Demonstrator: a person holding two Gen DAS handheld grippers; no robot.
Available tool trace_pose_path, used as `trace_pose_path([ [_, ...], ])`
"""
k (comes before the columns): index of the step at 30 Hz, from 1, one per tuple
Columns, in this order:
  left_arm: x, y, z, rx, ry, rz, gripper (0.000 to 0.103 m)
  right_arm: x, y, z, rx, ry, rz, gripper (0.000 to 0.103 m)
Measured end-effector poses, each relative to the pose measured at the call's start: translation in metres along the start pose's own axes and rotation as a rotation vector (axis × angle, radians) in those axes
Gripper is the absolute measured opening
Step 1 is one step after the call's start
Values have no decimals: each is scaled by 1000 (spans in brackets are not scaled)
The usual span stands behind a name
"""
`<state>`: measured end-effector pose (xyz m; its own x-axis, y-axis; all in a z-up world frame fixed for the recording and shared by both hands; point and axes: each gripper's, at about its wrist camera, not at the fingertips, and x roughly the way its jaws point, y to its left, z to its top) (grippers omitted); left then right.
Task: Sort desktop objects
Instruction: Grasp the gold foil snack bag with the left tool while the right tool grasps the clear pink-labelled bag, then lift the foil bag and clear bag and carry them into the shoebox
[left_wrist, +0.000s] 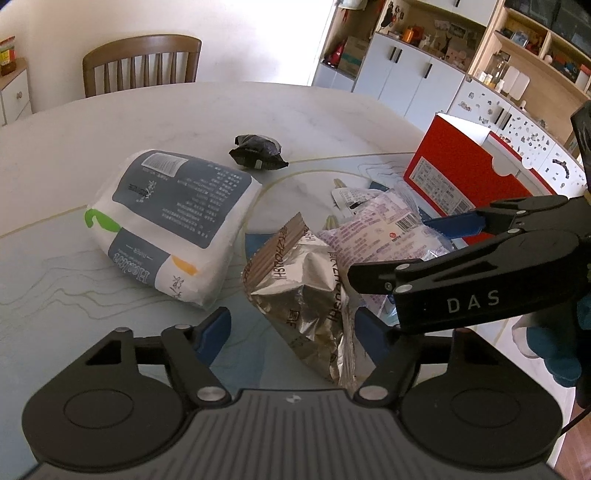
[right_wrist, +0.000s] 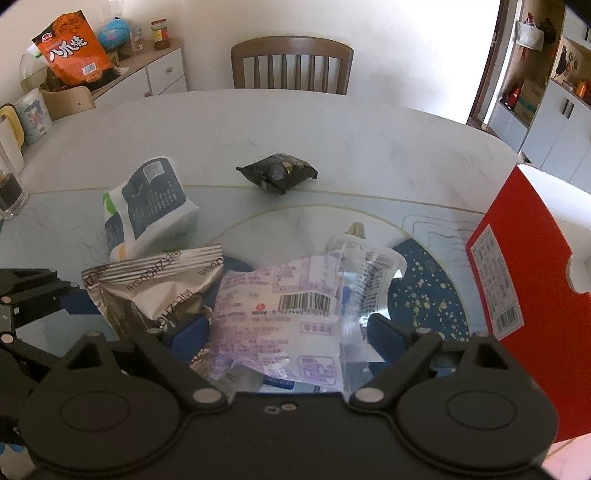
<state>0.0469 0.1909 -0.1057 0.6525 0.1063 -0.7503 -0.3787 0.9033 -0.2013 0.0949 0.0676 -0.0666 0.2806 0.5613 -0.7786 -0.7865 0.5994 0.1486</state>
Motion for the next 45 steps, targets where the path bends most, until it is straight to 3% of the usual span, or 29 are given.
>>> trace_pose_path([
  [2,1,0,0,-1,5,-4,61,0,0,0,-2,2,5,89],
  [11,1,-3,1,1,13,-30,42,-1,1,-1,9,7,17,84],
  [20,-5,-6,3,0,6,-46,32,-6,-4,-3,35,11,31,72],
  [24,-8,-7,4,-4,1,-54,30,-10,-6,-3,45,6,43,63],
  [32,-15,-8,5,-9,-11,-47,25,-22,-14,-3,83,-13,47,61],
  [45,-37,-23,12,-1,-51,-59,25,-54,-24,-5,87,-65,48,61],
])
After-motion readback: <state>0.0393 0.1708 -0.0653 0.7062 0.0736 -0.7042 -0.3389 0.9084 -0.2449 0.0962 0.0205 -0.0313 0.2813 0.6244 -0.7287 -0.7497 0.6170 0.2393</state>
